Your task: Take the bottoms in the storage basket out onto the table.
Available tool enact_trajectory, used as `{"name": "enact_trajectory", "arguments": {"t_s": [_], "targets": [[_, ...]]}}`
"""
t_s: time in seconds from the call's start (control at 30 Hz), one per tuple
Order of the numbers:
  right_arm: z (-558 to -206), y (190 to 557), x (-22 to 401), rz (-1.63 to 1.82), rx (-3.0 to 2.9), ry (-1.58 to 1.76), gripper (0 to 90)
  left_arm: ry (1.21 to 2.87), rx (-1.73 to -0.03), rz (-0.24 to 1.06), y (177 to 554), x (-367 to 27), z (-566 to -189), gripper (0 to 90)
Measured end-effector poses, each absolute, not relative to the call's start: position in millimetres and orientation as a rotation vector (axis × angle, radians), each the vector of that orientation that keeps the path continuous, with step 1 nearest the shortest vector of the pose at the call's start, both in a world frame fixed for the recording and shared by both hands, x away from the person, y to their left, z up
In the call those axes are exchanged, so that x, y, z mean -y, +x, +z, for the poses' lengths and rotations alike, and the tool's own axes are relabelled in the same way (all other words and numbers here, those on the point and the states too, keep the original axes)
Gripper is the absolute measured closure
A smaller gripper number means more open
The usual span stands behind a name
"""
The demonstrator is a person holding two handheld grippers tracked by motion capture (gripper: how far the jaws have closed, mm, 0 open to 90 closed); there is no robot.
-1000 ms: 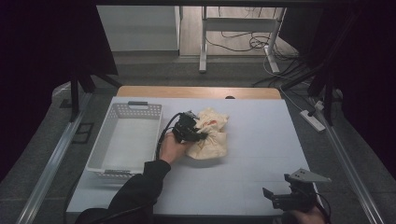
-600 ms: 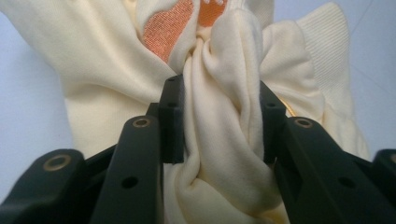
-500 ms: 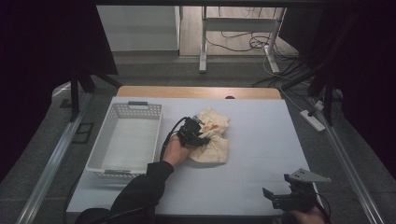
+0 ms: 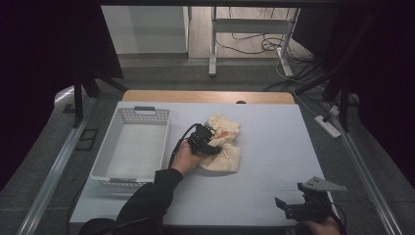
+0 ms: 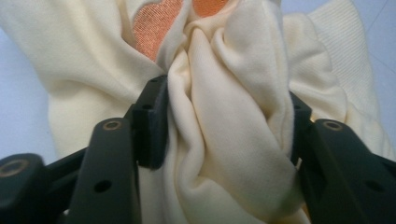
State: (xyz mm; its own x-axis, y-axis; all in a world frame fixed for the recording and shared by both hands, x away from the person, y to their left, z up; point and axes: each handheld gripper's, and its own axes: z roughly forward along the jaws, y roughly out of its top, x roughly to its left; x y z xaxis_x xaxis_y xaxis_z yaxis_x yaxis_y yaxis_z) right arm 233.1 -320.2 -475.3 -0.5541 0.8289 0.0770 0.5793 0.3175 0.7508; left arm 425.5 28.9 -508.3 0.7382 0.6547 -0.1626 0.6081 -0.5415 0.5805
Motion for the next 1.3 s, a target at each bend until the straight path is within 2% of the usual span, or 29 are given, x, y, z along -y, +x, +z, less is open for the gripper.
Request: {"name": "enact_trajectory", "arguments": {"t_s": [0.2,0.4,0.77,0.83,1.13,1.3], "targets": [[-475.4,233.2,320.2,1.088,-2.266,1.263,0.0,2.307,-0.961,0.077,426.3,-28.5,-508.8,40.4],[-475.4,233.3,320.1,1.084,-2.269,1.261,0.0,2.316,-0.976,0.076,426.7,-27.0,-510.4,27.7],[-475.6,233.5,320.0,1.082,-2.272,1.259,0.0,2.317,-1.008,0.061,428.6,-26.5,-515.5,14.2],[-475.6,233.6,319.9,1.082,-2.273,1.259,0.0,2.322,-1.01,0.061,428.6,-25.7,-516.7,9.1],[-475.6,233.7,320.0,1.081,-2.275,1.258,0.0,2.328,-0.995,0.031,428.3,-24.8,-518.7,0.0],[-475.7,233.7,319.9,1.081,-2.276,1.259,0.0,2.323,-0.983,0.041,427.0,-24.9,-518.2,0.0]]}}
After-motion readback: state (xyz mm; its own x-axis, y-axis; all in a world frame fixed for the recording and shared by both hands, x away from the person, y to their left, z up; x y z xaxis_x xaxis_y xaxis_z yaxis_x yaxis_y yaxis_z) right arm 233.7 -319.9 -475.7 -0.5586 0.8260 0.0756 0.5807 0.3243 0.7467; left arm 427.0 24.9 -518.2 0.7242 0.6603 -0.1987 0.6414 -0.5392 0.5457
